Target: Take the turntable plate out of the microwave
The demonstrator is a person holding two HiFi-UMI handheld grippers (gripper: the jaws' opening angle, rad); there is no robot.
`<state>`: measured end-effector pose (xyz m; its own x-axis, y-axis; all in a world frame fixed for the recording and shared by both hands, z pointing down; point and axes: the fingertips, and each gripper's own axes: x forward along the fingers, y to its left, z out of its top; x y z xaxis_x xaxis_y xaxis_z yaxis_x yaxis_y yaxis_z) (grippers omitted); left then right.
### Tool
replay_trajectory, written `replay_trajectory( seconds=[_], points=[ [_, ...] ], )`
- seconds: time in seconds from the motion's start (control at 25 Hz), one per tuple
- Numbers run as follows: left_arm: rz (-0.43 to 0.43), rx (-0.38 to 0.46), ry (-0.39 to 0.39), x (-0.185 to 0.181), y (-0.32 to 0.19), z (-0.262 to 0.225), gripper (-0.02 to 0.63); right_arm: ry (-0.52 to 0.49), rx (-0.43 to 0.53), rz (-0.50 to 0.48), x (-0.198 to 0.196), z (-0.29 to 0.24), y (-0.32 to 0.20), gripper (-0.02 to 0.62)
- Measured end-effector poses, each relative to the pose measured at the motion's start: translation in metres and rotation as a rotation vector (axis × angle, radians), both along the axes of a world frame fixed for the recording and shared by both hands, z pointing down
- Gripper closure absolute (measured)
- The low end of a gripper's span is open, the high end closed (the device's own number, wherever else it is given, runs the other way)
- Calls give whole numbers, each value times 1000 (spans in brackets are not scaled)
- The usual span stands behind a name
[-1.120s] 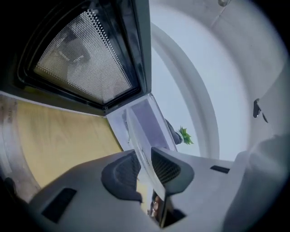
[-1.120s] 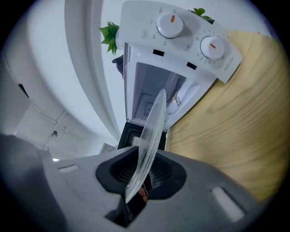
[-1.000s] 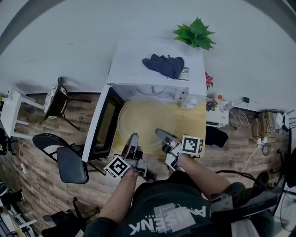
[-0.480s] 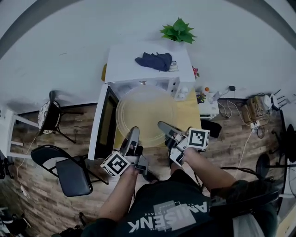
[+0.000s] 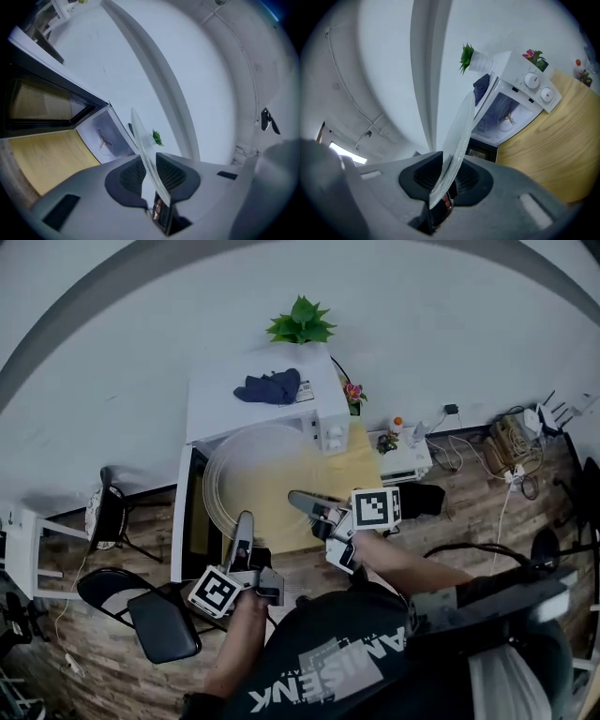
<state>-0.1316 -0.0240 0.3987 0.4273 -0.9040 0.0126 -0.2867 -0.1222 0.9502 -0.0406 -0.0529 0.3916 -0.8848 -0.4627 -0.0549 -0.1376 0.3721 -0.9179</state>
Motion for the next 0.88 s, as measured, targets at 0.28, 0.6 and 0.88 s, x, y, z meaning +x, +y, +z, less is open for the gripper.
replay_trajectory(
  seconds=[0.28, 0.6, 0.88],
  points=[
    [-6, 40, -39, 16, -5, -29, 538, 11, 11, -44, 15, -23, -6, 528],
    [-27, 54, -46, 22, -5, -43, 540, 11, 29, -73, 19, -33, -8, 525],
    [-27, 59, -51, 24, -3, -44, 540, 11, 29, -75, 19, -32, -6, 523]
  ],
)
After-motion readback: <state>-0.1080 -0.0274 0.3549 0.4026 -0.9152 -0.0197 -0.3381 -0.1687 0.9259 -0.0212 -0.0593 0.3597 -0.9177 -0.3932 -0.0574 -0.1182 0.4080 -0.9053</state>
